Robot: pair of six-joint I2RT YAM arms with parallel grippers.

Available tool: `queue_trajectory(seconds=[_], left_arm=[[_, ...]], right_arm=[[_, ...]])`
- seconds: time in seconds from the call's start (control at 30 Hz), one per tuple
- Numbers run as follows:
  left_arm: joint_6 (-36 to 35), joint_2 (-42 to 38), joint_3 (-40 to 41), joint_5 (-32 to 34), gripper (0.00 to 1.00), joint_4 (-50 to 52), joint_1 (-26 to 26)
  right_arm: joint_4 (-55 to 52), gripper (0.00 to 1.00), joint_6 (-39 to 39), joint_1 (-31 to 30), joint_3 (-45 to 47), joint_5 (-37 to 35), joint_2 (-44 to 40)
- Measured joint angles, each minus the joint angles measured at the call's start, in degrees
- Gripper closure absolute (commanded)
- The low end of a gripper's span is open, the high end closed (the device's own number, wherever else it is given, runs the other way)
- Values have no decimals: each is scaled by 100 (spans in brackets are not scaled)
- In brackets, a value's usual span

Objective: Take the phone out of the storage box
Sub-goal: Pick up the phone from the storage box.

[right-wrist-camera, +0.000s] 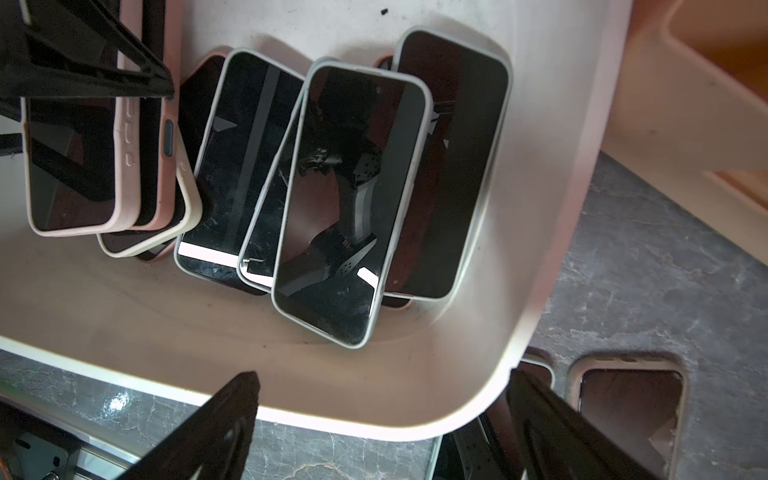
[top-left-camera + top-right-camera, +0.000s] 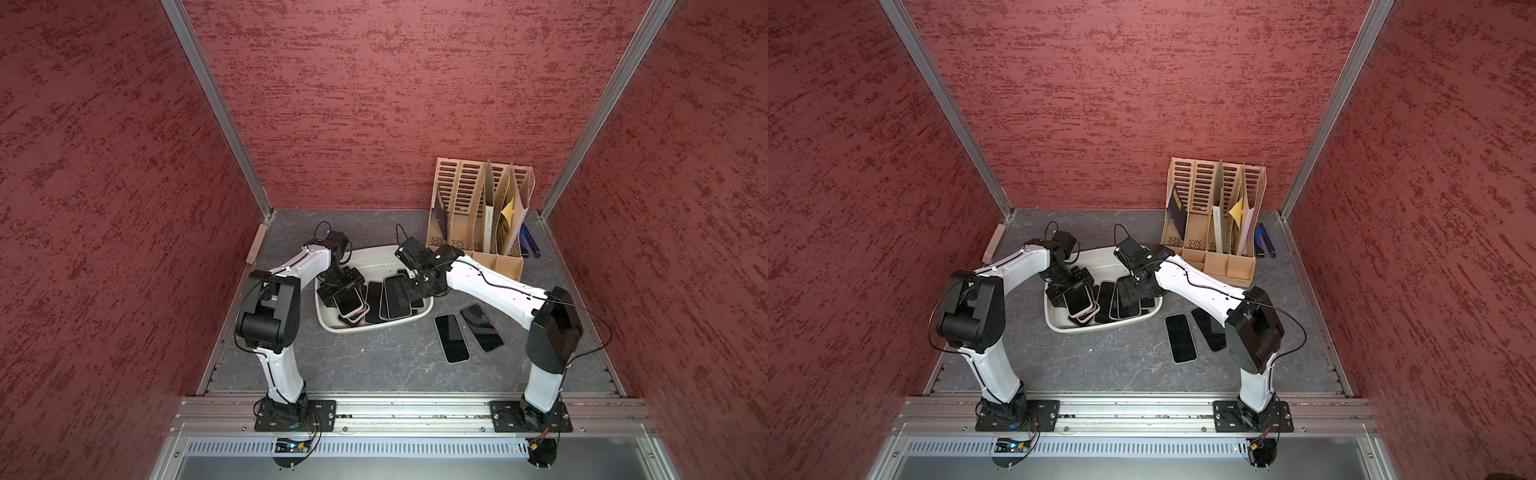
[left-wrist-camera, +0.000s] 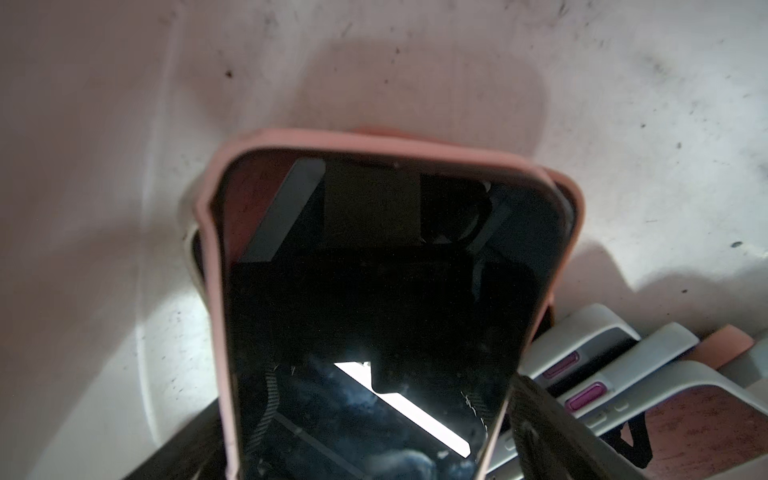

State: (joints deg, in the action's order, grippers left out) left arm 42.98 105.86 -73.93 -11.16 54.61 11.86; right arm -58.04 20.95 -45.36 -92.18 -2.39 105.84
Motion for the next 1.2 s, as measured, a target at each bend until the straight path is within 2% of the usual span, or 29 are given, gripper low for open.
queue_trajectory(seconds=[0.1,0.2,0.4,0.83,1.2], left_arm=[[-17,2,2,-35,8,0,-15],[-46,-11,46,-72,14,-52,-31],[-162,-79,162,-144,21,-302,-37],[-448,-415,387,-208,23,-579,212],[-734,-1248,374,-518,23,-424,752]], right_arm=[[7,2,-39,22,52,-2,0],[13,2,-42,35,90,-2,0],[15,2,-39,37,122,-4,-4],[20,2,28,48,122,-105,-199],[184,2,411,337,540,-173,-874]])
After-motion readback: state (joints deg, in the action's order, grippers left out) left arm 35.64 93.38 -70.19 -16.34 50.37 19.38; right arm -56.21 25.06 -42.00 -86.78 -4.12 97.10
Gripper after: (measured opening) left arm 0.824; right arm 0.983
